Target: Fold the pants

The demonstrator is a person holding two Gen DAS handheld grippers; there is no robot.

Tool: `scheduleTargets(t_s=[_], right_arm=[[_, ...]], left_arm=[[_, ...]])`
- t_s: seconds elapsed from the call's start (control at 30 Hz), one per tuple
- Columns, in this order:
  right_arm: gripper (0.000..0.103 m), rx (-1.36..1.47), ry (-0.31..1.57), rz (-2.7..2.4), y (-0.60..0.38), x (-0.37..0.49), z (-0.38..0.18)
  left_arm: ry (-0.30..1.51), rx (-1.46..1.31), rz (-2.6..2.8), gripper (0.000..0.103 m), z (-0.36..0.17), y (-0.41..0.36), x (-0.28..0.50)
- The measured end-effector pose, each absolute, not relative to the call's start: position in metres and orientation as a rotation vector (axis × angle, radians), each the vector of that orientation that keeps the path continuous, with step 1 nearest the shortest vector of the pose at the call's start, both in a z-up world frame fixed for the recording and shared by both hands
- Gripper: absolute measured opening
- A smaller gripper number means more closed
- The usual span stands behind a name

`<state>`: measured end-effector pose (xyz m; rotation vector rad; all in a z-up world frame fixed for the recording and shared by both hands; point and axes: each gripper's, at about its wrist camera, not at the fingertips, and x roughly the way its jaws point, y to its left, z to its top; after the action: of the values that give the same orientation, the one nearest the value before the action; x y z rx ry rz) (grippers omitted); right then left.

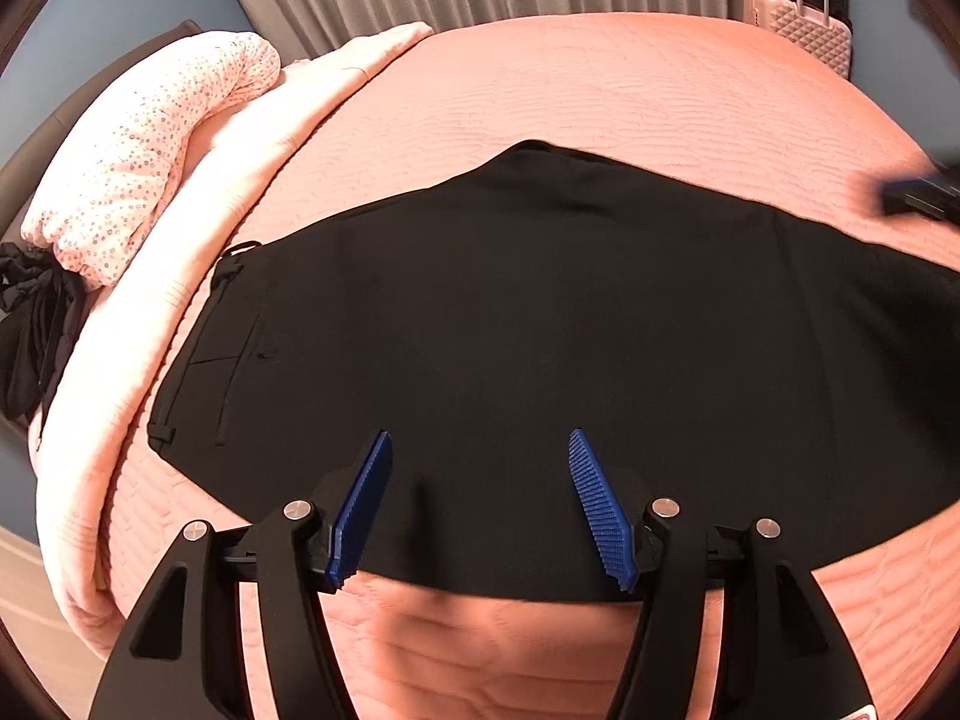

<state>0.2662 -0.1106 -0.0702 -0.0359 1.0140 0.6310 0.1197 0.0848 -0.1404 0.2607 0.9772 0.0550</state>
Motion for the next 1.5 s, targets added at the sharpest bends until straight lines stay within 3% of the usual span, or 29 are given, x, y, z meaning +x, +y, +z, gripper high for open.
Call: scheduleTargets(t_s=[0.27, 0.3, 0.33, 0.37, 0.47, 0.5, 0.57, 0.6, 0.67, 0.7, 0.73, 0.83, 0.97, 1.03, 1.07, 1.1, 1.2, 1.23, 1.3, 1.4, 1.5], right_arm=[[0.024, -0.123, 1.103, 0.709, 0.030, 0.384, -0.121], [0.020, -0.126, 1.098, 0.712, 0.038, 0.391, -0.127], [0.010, -0.136, 1.080, 0.717, 0.043, 0.392, -0.126], [0.004, -0.137, 1.057, 0.720, 0.040, 0.394, -0.120], [0.002, -0.040, 0.960, 0.601, 0.000, 0.419, -0.112], [0.002, 0.004, 1.059, 0.495, -0.022, 0.442, -0.128], [0.005, 0.061, 1.080, 0.496, -0.032, 0.442, -0.127], [0.010, 0.109, 1.039, 0.537, -0.039, 0.431, -0.113], [0.039, 0.095, 0.974, 0.639, -0.033, 0.405, -0.092], [0.076, 0.020, 0.953, 0.703, -0.017, 0.389, -0.085], [0.088, -0.048, 0.928, 0.713, -0.005, 0.380, -0.083], [0.085, -0.198, 0.903, 0.702, 0.029, 0.379, -0.092], [0.061, -0.212, 0.985, 0.736, 0.051, 0.394, -0.110], [0.034, -0.287, 1.039, 0.721, 0.060, 0.397, -0.126], [0.030, -0.303, 1.046, 0.725, 0.060, 0.398, -0.131], [0.017, -0.290, 1.041, 0.721, 0.057, 0.402, -0.131], [0.012, -0.107, 1.042, 0.653, 0.027, 0.436, -0.125], [0.014, -0.099, 1.052, 0.580, 0.020, 0.447, -0.130], [0.014, -0.048, 1.168, 0.513, 0.006, 0.464, -0.149], [0.020, 0.024, 0.995, 0.537, 0.004, 0.442, -0.104], [0.023, -0.082, 0.973, 0.740, 0.066, 0.419, -0.074]], left_arm=[[0.969, 0.223, 0.011, 0.060, -0.146, 0.122, 0.130], [0.963, 0.221, 0.009, 0.060, -0.146, 0.125, 0.132], [0.956, 0.220, 0.008, 0.060, -0.147, 0.128, 0.135], [0.948, 0.223, 0.012, 0.060, -0.147, 0.132, 0.138], [0.934, 0.238, 0.022, 0.060, -0.152, 0.136, 0.149], [0.939, 0.250, 0.036, 0.060, -0.155, 0.137, 0.153], [0.941, 0.263, 0.069, 0.060, -0.155, 0.142, 0.155], [0.931, 0.256, 0.080, 0.060, -0.152, 0.147, 0.153], [0.920, 0.221, 0.101, 0.062, -0.151, 0.161, 0.147], [0.926, 0.194, 0.117, 0.063, -0.151, 0.169, 0.145], [0.932, 0.177, 0.129, 0.063, -0.152, 0.174, 0.144], [0.950, 0.158, 0.167, 0.064, -0.154, 0.186, 0.137], [0.945, 0.149, 0.189, 0.071, -0.154, 0.198, 0.126], [0.940, 0.138, 0.182, 0.071, -0.153, 0.203, 0.125], [0.936, 0.143, 0.186, 0.071, -0.153, 0.204, 0.124], [0.931, 0.154, 0.191, 0.071, -0.153, 0.205, 0.125], [0.914, 0.179, 0.209, 0.071, -0.152, 0.212, 0.128], [0.913, 0.175, 0.212, 0.071, -0.153, 0.214, 0.130], [0.915, 0.163, 0.230, 0.071, -0.154, 0.222, 0.133], [0.902, 0.145, 0.234, 0.071, -0.153, 0.232, 0.128], [0.905, 0.116, 0.240, 0.071, -0.158, 0.241, 0.122]])
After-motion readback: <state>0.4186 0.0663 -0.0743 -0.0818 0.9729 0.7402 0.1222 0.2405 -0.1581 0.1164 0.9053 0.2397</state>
